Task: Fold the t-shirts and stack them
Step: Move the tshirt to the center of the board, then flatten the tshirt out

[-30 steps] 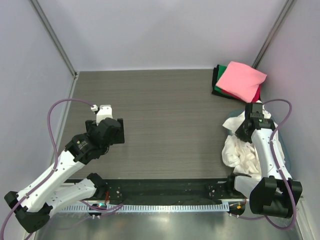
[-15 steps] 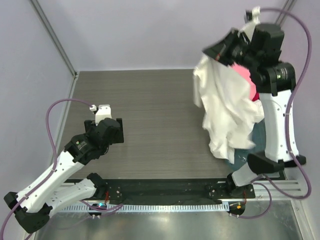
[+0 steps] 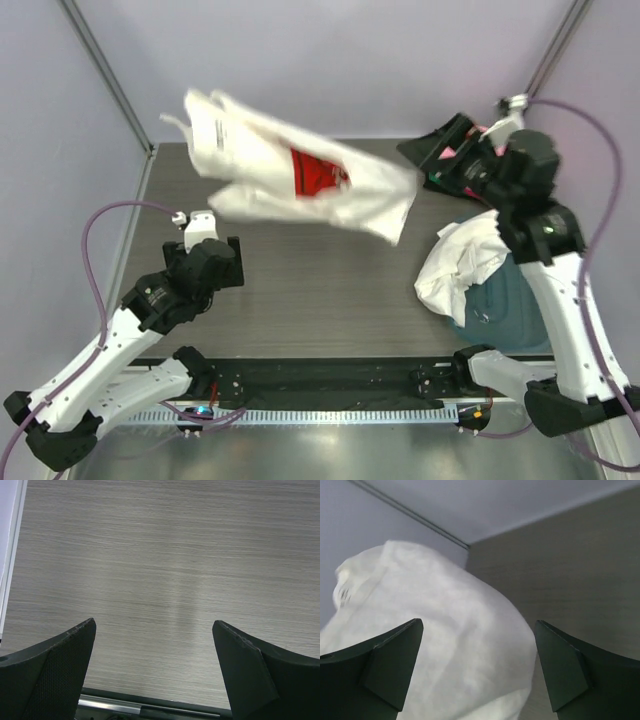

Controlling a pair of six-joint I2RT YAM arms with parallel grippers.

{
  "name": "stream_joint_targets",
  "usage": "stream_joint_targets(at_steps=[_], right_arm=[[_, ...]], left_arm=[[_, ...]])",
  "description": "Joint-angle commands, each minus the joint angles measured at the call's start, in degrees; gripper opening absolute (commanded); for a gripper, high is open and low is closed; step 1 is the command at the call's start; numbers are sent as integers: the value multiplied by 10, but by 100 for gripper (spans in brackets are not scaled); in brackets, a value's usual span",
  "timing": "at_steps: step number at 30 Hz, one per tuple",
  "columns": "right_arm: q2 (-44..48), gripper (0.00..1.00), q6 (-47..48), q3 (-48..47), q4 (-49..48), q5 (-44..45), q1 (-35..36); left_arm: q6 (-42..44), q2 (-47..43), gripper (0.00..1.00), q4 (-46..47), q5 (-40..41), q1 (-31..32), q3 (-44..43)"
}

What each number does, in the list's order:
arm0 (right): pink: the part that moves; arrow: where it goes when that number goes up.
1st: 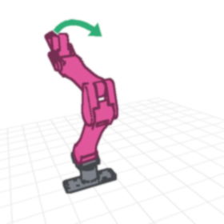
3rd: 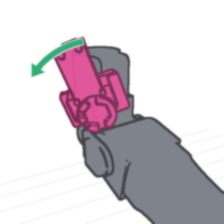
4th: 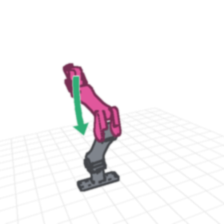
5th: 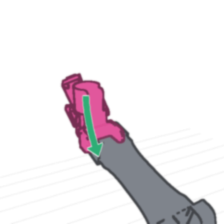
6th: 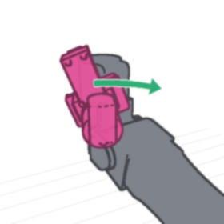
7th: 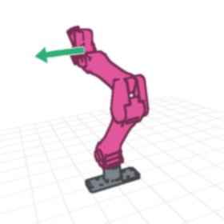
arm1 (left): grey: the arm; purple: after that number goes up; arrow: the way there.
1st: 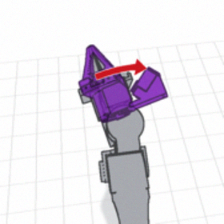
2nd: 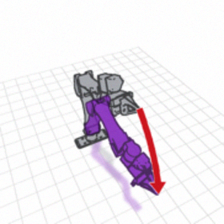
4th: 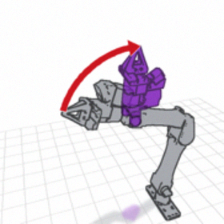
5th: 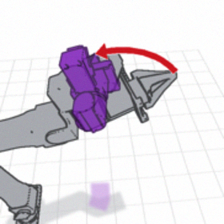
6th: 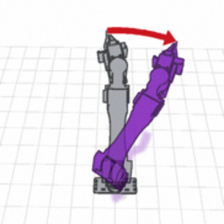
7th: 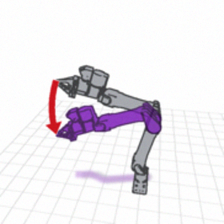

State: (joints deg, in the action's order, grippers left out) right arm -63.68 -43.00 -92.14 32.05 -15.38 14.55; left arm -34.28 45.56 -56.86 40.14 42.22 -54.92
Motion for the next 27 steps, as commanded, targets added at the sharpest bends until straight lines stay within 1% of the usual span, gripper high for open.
stream_joint_targets(at_steps=[1,3,6,11,12,15,16,19,20,22,24,26,27], right_arm=[[-38,100,15,146,86,92,-20],[-22,100,14,212,87,109,-41],[-12,100,13,247,88,121,-47],[4,100,11,294,58,63,-27],[8,100,10,313,53,64,0],[16,99,11,353,36,83,49],[15,99,12,362,35,90,79],[-12,98,10,395,26,108,129],[-21,98,11,404,21,121,167],[-59,98,13,405,20,136,196],[-82,98,15,403,23,151,211],[-81,99,15,394,47,211,210],[-75,100,13,391,56,267,210]], left_arm=[[-10,-9,100,-1,23,-4,2],[-12,-15,100,-1,23,-3,2],[-12,-21,100,3,20,-3,3],[-11,-4,100,2,16,-4,2],[-11,-2,100,0,16,-4,2],[-11,7,100,2,13,-4,2],[-11,9,100,2,12,-4,1],[-29,22,100,-6,3,-4,-3],[-56,33,100,-7,-6,-4,-3],[-74,46,100,6,-47,-4,5],[-102,70,100,17,-66,-4,19],[-115,83,100,25,-74,-4,31],[-123,88,100,25,-77,-4,34]])
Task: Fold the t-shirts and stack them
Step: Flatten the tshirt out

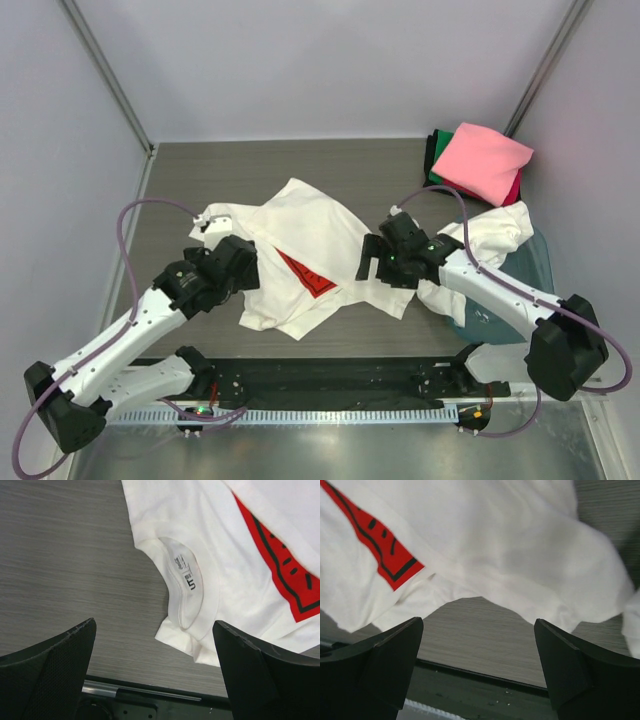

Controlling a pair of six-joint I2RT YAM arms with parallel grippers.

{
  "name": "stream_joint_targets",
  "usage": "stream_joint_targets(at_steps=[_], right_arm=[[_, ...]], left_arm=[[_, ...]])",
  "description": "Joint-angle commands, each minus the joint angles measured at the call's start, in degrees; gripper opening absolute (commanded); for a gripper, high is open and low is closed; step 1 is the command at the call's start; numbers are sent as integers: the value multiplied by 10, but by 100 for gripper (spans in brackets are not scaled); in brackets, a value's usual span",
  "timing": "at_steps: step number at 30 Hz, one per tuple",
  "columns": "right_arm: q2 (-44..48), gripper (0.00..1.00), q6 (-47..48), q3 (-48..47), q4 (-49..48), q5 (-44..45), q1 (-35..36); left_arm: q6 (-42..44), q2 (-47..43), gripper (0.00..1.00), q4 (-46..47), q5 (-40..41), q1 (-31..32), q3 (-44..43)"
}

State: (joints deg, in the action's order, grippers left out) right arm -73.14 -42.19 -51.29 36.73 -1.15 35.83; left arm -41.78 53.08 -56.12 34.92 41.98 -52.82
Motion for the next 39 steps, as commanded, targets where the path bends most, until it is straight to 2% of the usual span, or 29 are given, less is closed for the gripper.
stream_joint_targets(at_steps=[1,7,12,15,20,26,28,31,32,35,39], right_arm=[[21,99,5,-22,23,154,-2],[6,100,3,-47,132,310,-3],[59,100,10,-18,153,346,-43],[62,100,44,-16,153,337,-80],[6,99,80,-37,133,273,-81],[-72,92,106,-65,131,289,-81],[-88,83,111,-69,135,306,-81],[-98,53,115,-75,142,323,-81],[-98,30,116,-76,143,325,-81],[-95,1,118,-77,150,337,-81],[-73,1,120,-87,170,352,-83]], left_arm=[[-51,13,100,20,-32,-1,17],[-68,-12,100,31,-42,-2,39],[-77,-34,100,4,-44,-1,28],[-77,-54,100,-4,-42,-1,22],[-77,-68,100,5,-40,-2,32],[-75,-67,100,3,-42,-1,32],[-75,-74,100,6,-40,-2,34],[-73,-83,100,10,-41,-1,36],[-73,-83,100,12,-40,-1,37],[-70,-83,100,16,-41,-1,38],[-68,-79,100,18,-42,-1,39]])
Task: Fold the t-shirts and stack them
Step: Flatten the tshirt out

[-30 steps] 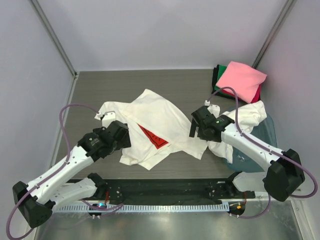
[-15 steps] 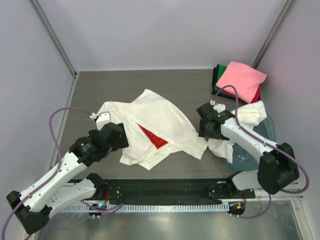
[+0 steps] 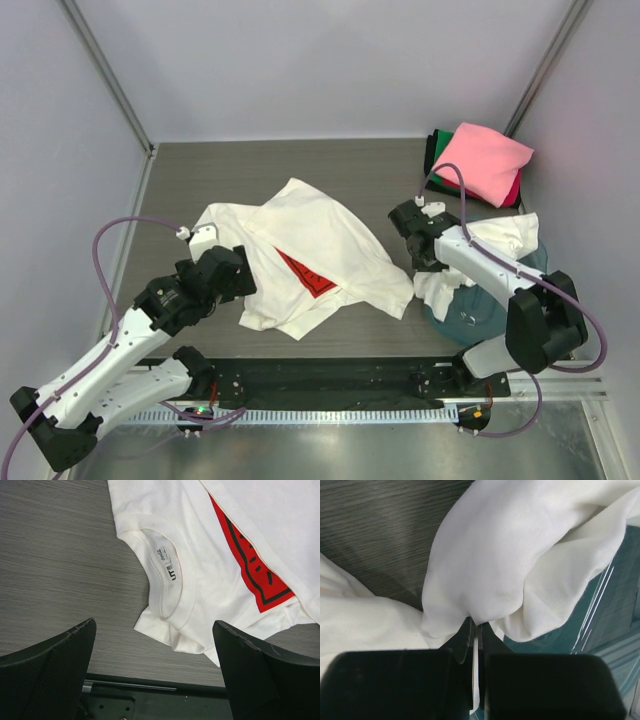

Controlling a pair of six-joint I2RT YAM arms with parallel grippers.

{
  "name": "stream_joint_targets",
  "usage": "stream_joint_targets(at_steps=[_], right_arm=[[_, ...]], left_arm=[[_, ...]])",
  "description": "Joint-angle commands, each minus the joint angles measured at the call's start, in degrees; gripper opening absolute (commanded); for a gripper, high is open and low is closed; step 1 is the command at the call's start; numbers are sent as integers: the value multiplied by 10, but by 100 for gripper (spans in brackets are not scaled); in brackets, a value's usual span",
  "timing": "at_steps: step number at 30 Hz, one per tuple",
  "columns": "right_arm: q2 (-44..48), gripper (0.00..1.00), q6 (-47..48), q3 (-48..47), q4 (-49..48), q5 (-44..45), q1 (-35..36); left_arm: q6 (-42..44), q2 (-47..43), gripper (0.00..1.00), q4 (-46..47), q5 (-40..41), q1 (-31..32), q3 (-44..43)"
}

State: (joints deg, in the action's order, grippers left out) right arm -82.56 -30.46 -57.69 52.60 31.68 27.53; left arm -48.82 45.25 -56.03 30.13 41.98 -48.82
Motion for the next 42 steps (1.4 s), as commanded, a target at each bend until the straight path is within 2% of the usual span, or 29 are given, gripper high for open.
stream_joint_targets(at_steps=[1,4,7,10,11,12,13,14,18,19,21,22,24,26,28,29,31,34,35,37,39,40,42], right_arm=[[29,1,2,-28,25,28,-3],[77,1,-2,-58,64,59,-12],[161,1,0,-75,100,120,-73],[204,3,6,-83,107,117,-119],[213,26,9,-92,109,111,-129],[217,45,12,-94,109,87,-143],[216,77,15,-95,111,74,-145],[213,83,6,-98,116,63,-146],[224,85,-13,-111,101,-34,-146],[231,81,-13,-110,82,-116,-147],[246,80,-16,-96,5,-217,-145],[246,78,-23,-74,-19,-326,-146],[225,78,-41,-52,-66,-400,-145],[208,78,-60,-12,-93,-432,-144],[200,80,-76,31,-114,-412,-144],[196,81,-81,44,-113,-360,-144],[181,85,-106,79,-101,-320,-150],[174,90,-117,121,-91,-276,-187],[173,90,-116,129,-87,-270,-220],[177,91,-115,141,-70,-237,-251],[182,92,-115,137,-46,-203,-284],[196,95,-116,131,-43,-176,-286],[214,99,-110,125,-43,-174,-285]], left_arm=[[2,-1,100,19,6,-1,-1],[3,1,100,19,6,-1,-1],[3,-3,100,20,4,-1,-1],[4,-7,100,21,1,-1,0],[4,-6,100,21,0,0,0],[4,-7,100,21,-1,0,0],[4,-8,100,20,-3,0,0],[4,-8,100,20,-4,0,0],[3,-11,100,17,-4,5,-1],[0,-12,100,17,-2,6,0],[0,-15,100,19,0,7,1],[-1,-16,100,20,2,7,3],[-2,-12,100,19,5,7,2],[-3,-9,100,17,5,7,0],[-4,-8,100,15,4,7,0],[-5,-10,100,15,5,7,1],[-8,-10,100,14,5,7,2],[-25,-8,100,14,-9,7,10],[-34,-6,100,14,-18,6,15],[-72,3,99,24,-61,7,42],[-114,11,95,56,-103,7,91],[-129,15,92,72,-145,8,110],[-157,20,88,99,-154,26,143]])
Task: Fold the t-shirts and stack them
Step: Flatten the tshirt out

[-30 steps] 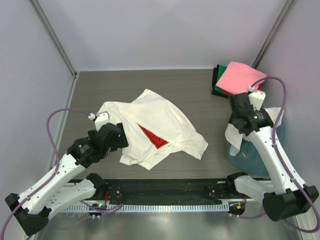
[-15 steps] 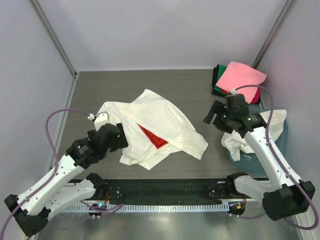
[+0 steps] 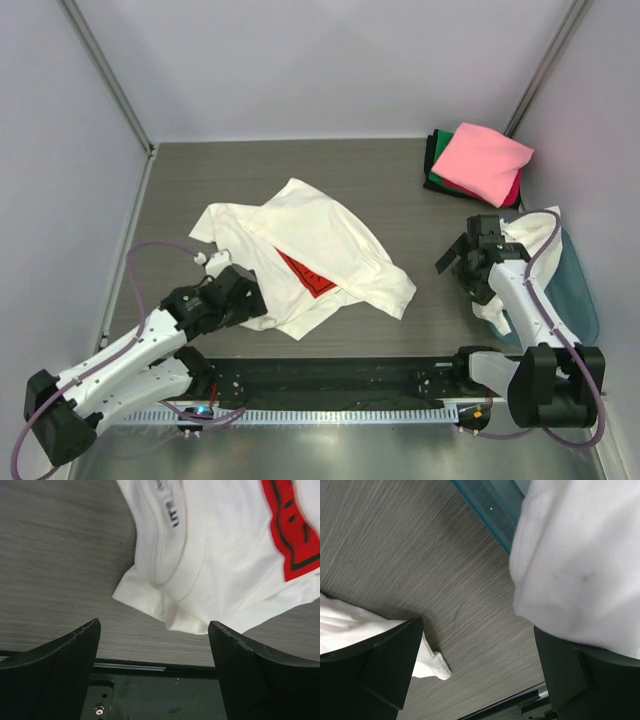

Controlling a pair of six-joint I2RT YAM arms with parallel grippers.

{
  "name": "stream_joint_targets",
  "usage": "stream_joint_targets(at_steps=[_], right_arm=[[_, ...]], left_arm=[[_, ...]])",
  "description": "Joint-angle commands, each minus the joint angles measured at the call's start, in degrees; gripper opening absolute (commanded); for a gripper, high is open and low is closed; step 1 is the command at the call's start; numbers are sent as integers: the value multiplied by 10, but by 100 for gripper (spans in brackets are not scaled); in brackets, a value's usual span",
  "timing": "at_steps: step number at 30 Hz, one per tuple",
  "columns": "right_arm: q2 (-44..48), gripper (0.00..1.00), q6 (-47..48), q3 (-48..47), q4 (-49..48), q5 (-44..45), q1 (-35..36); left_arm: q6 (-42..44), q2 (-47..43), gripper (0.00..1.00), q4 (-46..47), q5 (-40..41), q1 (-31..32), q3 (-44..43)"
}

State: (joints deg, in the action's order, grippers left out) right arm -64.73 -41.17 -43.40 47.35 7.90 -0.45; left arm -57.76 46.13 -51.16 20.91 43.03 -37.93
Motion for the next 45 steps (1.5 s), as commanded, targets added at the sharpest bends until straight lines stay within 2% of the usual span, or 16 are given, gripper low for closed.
stream_joint_targets(at_steps=[1,3,4,6,7,8,11,16,21,30,33,36,37,41,45], right_arm=[[50,100,0,-21,6,49,-5],[58,100,19,-26,-1,25,-2],[61,100,24,-28,-6,3,4],[59,100,23,-32,-6,-1,46],[58,100,18,-34,-8,-2,89],[57,100,10,-34,-9,11,111],[54,99,-17,-20,-24,16,181],[52,100,-22,23,-72,-17,200],[63,100,-6,42,-102,-41,204],[60,100,3,63,-117,-60,205],[60,100,2,73,-124,-68,205],[60,100,6,76,-127,-72,205],[61,100,7,77,-129,-71,206],[58,96,7,85,-137,-97,228],[56,82,-19,100,-137,-82,271]], left_arm=[[-100,12,87,51,-51,34,57],[-129,12,86,50,-42,47,73],[-157,6,80,48,-32,53,91],[-191,-10,75,47,-25,54,114],[-218,-36,72,49,-18,54,125],[-228,-50,65,52,-11,54,150],[-254,-106,58,62,20,53,182],[-273,-140,58,33,69,52,194],[-266,-88,57,71,70,48,202],[-253,14,46,116,78,43,189],[-249,26,33,124,83,40,189],[-242,28,13,129,86,39,190],[-242,30,0,130,87,39,190],[-230,26,0,118,94,38,182],[-228,8,0,109,96,39,181]])
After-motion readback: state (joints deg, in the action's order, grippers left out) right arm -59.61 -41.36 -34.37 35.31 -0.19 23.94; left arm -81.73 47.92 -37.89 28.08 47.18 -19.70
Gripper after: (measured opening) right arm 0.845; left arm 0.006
